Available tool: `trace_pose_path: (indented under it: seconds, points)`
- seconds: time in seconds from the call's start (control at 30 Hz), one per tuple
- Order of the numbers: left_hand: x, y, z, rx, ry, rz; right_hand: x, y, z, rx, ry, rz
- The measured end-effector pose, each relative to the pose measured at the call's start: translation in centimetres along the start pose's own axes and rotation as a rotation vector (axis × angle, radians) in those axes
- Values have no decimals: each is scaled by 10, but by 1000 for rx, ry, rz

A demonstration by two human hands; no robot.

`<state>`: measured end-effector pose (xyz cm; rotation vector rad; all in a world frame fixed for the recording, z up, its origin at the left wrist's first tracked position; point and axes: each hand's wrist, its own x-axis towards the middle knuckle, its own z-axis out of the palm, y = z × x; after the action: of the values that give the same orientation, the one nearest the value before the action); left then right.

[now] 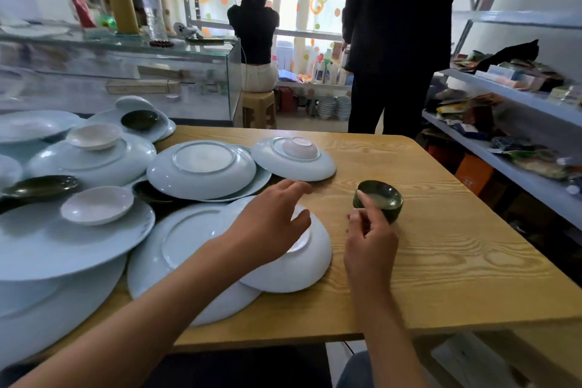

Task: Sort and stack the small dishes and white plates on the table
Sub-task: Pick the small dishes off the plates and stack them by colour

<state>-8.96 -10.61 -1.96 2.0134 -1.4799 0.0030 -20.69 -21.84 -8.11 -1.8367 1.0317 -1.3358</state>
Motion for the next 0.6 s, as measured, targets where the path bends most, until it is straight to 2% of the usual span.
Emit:
trace_pose_path:
  seconds: [0.33, 0.47, 0.6]
  points:
    - [-30, -78, -68, 280, 135, -242, -38, -78, 44, 32, -258, -293]
    - [-41, -123, -94, 395, 68, -306, -53, -103, 68, 49, -408, -371]
    - [-44, -149, -109, 499, -107, -349, -63, -117, 77, 66, -450, -400]
